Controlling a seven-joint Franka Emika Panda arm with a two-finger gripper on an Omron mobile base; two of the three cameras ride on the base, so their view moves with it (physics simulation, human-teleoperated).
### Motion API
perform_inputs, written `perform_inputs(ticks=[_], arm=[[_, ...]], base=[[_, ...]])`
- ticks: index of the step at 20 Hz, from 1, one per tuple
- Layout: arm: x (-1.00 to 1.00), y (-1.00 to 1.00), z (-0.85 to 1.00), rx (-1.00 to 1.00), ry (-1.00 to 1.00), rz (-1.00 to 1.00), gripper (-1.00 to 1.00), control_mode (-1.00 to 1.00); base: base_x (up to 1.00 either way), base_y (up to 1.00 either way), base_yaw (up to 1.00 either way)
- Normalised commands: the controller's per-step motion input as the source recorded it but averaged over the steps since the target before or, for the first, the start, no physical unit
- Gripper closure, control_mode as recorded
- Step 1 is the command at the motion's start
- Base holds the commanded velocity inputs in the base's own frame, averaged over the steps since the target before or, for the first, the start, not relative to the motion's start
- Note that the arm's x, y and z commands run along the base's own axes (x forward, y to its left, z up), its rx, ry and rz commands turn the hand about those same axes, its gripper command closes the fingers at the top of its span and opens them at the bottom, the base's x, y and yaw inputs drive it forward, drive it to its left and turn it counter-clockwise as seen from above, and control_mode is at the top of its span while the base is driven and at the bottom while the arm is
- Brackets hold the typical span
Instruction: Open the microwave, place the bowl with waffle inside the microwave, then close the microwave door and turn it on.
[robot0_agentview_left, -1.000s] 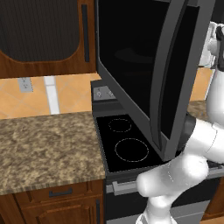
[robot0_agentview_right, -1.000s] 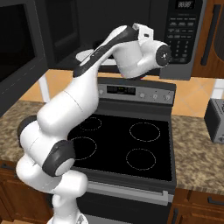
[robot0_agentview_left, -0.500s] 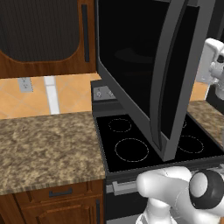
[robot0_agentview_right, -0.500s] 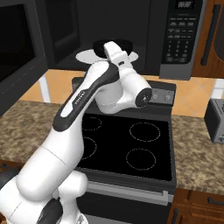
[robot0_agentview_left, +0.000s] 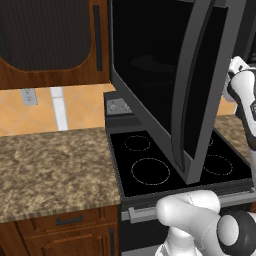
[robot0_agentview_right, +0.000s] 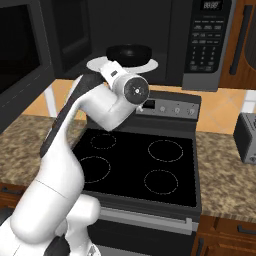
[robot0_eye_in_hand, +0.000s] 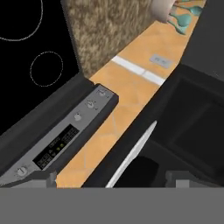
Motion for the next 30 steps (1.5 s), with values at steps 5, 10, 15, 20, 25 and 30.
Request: perform_inputs(ticks=[5, 10, 15, 20, 25, 30], arm=[[-0.09, -0.39, -0.61, -0.19, 0.05, -0.07, -1.0, -1.0], [0.01, -0.15, -0.6, -0.35, -0.04, -0.21, -1.0, -1.0], [0.14, 0.0, -0.49, -0.41, 0.0, -0.29, -1.0, -1.0], [0.24, -0.01, -0.59, -0.45, 0.0, -0.27, -1.0, -1.0], [0.23, 0.0, -0.17, -0.57, 0.04, -0.31, -1.0, -1.0], [0.1, 0.03, -0.05, -0.3, 0.03, -0.34, -1.0, -1.0]], base=[[0.0, 0.0, 0.0], [0.0, 0.0, 0.0], [0.0, 0.0, 0.0], [0.0, 0.0, 0.0], [0.0, 0.0, 0.0], [0.0, 0.0, 0.0]])
